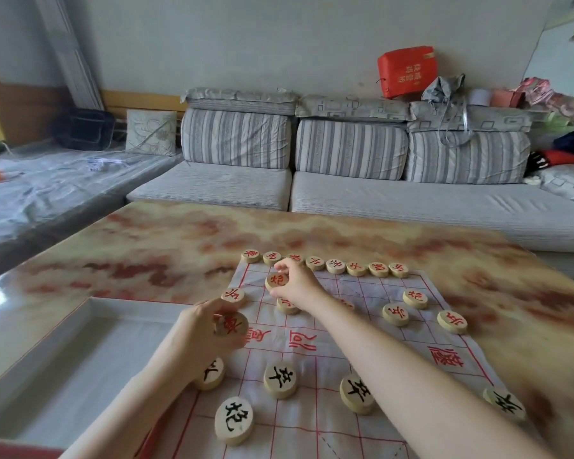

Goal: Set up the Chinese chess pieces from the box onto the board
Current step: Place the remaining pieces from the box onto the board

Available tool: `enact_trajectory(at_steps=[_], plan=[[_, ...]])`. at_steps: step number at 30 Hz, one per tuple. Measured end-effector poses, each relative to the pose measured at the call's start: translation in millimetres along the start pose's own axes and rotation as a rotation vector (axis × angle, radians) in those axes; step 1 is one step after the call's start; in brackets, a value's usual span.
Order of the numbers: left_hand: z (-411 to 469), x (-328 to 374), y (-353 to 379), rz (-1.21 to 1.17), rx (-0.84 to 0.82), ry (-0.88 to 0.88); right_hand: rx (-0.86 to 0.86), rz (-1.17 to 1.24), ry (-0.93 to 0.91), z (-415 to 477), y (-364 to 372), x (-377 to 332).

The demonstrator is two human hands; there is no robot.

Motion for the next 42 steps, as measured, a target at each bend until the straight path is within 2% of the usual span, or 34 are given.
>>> enact_trajectory(at_steps=[5, 12, 20, 22, 27, 33, 37, 42], plan=[[8.0, -19.1, -3.6, -0.002, 0.016, -0.019, 0.021, -0.127, 0.017, 43.2, 18.0, 4.4], [16.0, -14.4, -0.8, -0.007, -0.024, -0.001, 0.034, -0.261, -0.016, 50.8, 32.5, 8.0], [30.5, 19.6, 27.1, -0.022, -0.07, 0.043, 0.121, 0.046, -0.077, -12.2, -28.4, 25.0], [38.4, 39.2, 41.3, -0.023, -0.101, 0.07, 0.112, 0.048, -0.055, -38.2, -50.2, 44.9], [73.7, 110.6, 93.2, 0.02, -0.141, 0.16, 0.21, 0.062, 0.042, -96.3, -117.9, 116.2], [119.0, 201.5, 175.5, 0.024, -0.205, 0.282, 0.339, 0.275, 0.068, -139.6, -181.1, 186.4], [155.3, 227.1, 213.2, 0.011, -0.21, 0.269, 0.419, 0.251, 0.085, -150.8, -207.1, 222.5], [197.1, 237.3, 243.7, 0.051, -0.184, 0.257, 0.429, 0.27, 0.104, -151.7, -203.5, 256.1]])
Point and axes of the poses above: each hand's wrist, its own z-axis towards the middle knuckle, its own y-axis out of the palm, x = y × z, the point moved 9 cm from there along z, towards the middle knuckle, and after that the axes turned 8 degrees about -x, right-handed, at the moved point
